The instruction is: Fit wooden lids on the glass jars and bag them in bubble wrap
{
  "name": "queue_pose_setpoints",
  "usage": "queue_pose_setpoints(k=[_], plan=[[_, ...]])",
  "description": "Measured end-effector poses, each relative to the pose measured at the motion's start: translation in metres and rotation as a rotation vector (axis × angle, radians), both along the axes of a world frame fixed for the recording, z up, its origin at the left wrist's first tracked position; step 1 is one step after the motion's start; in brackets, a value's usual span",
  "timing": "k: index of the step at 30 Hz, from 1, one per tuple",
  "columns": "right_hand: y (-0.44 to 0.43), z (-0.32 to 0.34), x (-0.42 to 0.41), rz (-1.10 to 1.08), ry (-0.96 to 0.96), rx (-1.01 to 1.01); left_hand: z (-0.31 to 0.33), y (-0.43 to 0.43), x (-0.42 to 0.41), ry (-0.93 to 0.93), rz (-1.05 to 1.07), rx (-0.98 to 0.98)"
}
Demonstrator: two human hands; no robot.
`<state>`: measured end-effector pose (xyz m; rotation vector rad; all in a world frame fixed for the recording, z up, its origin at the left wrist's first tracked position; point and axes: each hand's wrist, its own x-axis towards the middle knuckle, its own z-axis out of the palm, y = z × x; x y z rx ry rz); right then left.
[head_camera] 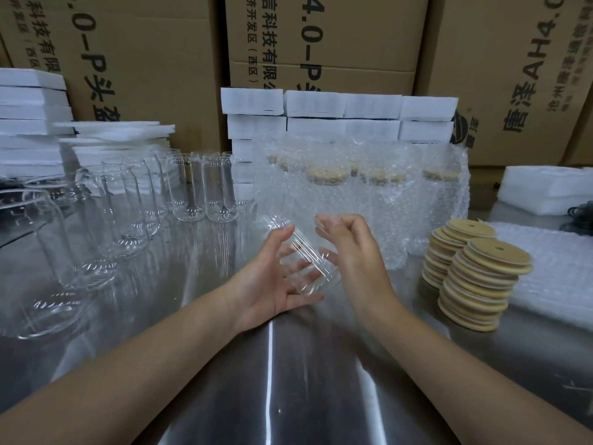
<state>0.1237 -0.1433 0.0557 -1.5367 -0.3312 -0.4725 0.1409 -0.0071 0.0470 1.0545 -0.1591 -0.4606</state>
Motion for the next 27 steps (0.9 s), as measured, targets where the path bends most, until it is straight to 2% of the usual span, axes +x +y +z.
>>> queue_pose_setpoints(k=[8, 14, 21, 27], plan=[[0.001, -0.004, -0.004, 0.036, -0.055, -0.202, -0.003, -0.008, 0.000, -0.179, 0.187, 0.169], [0.002, 0.001, -0.008, 0.062, -0.079, -0.193, -0.003, -0.002, 0.002, -0.400, 0.317, 0.288], [0.000, 0.004, -0.008, 0.082, -0.052, -0.172, -0.005, 0.009, 0.008, -0.497, 0.243, 0.304], [-0.002, 0.005, -0.004, 0.165, 0.020, -0.074, -0.005, 0.015, 0.010, -0.531, 0.152, 0.363]])
